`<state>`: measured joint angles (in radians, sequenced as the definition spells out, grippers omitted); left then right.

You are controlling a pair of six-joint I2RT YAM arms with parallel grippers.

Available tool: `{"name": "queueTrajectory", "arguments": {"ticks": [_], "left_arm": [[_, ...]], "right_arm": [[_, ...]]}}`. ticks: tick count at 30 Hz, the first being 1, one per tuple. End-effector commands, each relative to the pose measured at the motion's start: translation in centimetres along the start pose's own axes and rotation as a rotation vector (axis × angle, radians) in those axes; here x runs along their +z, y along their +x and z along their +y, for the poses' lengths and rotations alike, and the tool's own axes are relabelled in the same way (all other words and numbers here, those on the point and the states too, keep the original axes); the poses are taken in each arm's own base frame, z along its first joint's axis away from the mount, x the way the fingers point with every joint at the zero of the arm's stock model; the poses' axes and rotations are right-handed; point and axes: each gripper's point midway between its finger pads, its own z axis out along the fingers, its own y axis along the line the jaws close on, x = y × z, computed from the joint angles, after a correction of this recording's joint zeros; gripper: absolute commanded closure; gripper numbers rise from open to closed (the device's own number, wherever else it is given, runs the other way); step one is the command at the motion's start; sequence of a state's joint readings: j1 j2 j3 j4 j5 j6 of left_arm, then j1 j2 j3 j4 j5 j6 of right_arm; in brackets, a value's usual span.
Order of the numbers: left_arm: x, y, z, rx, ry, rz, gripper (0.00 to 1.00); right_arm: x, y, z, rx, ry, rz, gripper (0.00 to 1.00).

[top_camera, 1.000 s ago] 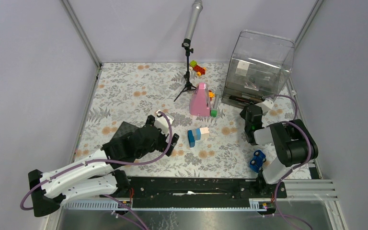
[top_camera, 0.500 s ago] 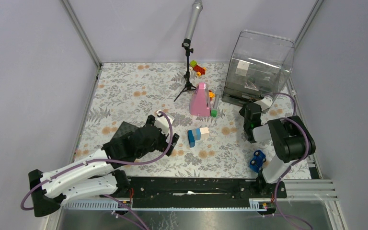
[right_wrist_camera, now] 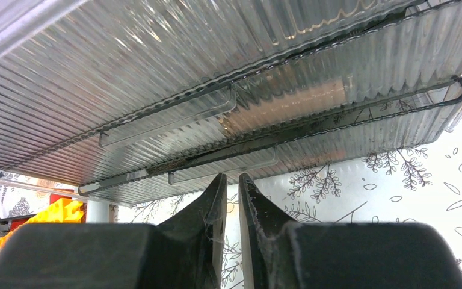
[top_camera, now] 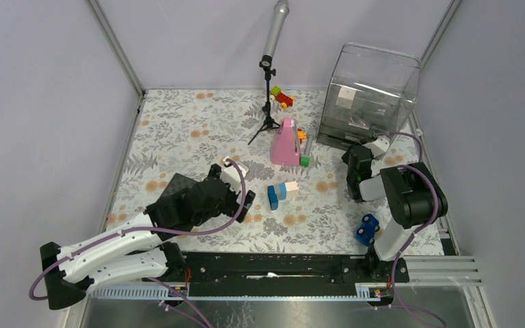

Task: Organize the makeup
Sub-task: Close the drawer in the storage box, then reset both arms

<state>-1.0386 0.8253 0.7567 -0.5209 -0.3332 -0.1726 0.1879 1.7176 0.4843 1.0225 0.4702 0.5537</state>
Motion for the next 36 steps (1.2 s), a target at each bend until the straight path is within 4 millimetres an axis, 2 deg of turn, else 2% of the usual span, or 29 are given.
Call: {"name": "queueTrajectory", "arguments": {"ticks": [1, 9, 15, 19, 24, 31, 33, 36], "left_arm": [[-0.4, -1.7, -0.3, -0.013, 0.025, -0.07, 0.03], [-0.5, -1.8, -0.2, -0.017, 0.025, -0.079, 0.04], [-1.0, -2.2, 0.2, -0.034, 0.017, -0.11, 0.03], [-1.8, -2.9, 0.8, -0.06, 0.007, -0.166, 0.01], [-3.2, -4.0, 1.9, -0.107, -0.021, -0.257, 0.01], [-5.2, -5.0, 3.7, -0.244, -0.091, -0.334, 0.01], [-6.0, -5.1, 3.8, -0.296, -0.091, -0.335, 0.01], [-6.4, -4.3, 4.7, -0.361, -0.131, -0.336, 0.01]], "right_arm": [[0.9, -2.3, 1.0, 0.021, -0.002, -0.096, 0.8], [0.7, -2.9, 2.3, 0.015, -0.058, -0.096, 0.8], [-2.4, -3.9, 4.0, 0.039, -0.15, -0.014, 0.8], [-6.1, -4.2, 6.2, 0.05, -0.278, 0.107, 0.76], [-11.6, -5.5, 7.4, 0.004, -0.361, 0.264, 0.68], [-20.0, -8.4, 6.8, -0.094, -0.428, 0.398, 0.28], [-21.6, -9.0, 6.5, -0.12, -0.447, 0.402, 0.2], [-23.3, -9.3, 5.7, -0.167, -0.469, 0.393, 0.15]]}}
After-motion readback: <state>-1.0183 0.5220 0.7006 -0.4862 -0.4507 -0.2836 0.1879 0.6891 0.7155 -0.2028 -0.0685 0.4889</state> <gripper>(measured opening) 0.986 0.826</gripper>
